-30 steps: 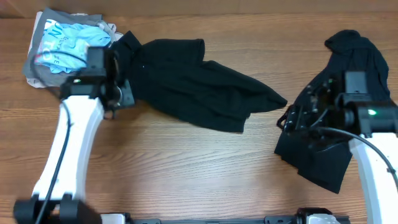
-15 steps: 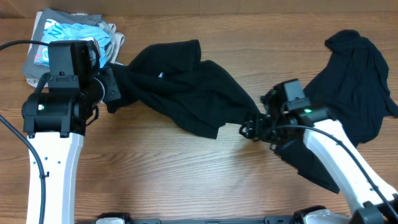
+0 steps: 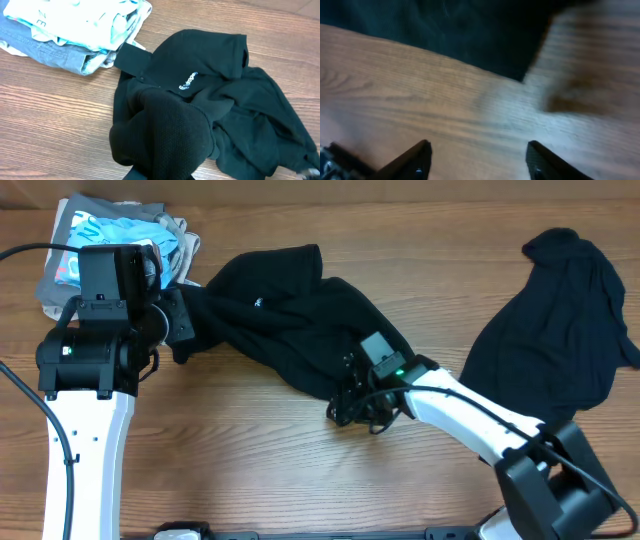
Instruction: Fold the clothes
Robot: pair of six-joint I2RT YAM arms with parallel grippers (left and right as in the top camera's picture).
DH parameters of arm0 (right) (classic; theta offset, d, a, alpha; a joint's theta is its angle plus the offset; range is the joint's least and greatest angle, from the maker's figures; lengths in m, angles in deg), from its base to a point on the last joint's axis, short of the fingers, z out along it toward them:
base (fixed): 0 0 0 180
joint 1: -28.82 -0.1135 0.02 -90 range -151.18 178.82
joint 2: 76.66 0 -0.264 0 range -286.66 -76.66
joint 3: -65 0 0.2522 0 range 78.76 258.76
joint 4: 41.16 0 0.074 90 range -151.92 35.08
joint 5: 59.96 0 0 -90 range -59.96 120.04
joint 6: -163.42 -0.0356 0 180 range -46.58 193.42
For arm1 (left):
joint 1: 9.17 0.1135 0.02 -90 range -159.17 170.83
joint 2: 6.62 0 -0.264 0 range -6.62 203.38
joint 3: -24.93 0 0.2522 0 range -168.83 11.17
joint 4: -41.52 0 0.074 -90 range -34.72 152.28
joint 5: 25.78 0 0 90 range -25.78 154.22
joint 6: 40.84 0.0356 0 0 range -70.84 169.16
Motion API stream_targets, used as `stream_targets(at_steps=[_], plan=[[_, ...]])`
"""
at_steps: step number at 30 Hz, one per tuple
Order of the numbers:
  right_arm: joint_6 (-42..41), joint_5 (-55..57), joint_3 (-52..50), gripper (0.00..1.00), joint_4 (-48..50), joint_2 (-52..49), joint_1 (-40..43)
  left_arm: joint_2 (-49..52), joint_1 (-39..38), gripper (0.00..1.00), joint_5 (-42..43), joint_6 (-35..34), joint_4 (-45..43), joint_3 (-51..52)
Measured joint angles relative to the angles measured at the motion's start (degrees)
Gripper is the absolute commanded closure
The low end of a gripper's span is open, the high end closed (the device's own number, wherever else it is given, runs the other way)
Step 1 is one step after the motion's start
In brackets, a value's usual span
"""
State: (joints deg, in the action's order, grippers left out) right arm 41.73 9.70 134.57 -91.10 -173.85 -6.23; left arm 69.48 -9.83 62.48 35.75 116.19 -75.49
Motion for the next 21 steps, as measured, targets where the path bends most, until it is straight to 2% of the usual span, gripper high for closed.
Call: stream_targets(at_steps=[8,10,13,14,17,21], plan=[[-6.47,6.01,0.04,0.44,8.63,-5.11,-0.24,0.0,0.0,0.96,-0.02,0.37,0.44,0.0],[-7.34,8.07,0.04,0.48,9.51,-5.11,-0.31,0.0,-0.02,0.96,0.0,0.37,0.72,0.0],[-8.24,11.5,0.04,0.6,10.49,-5.29,-0.28,0.0,0.0,0.96,0.0,0.37,0.94,0.0],[-8.44,12.17,0.07,0.74,10.6,-5.38,-0.28,0.0,-0.02,0.96,0.0,0.37,0.96,0.0],[-8.83,13.35,0.04,0.96,10.4,-5.68,-0.28,0.0,0.0,0.96,-0.02,0.37,1.03,0.0],[-8.83,12.9,0.79,0.96,8.24,-6.08,-0.13,0.0,-0.02,0.96,-0.02,0.37,1.01,0.0]])
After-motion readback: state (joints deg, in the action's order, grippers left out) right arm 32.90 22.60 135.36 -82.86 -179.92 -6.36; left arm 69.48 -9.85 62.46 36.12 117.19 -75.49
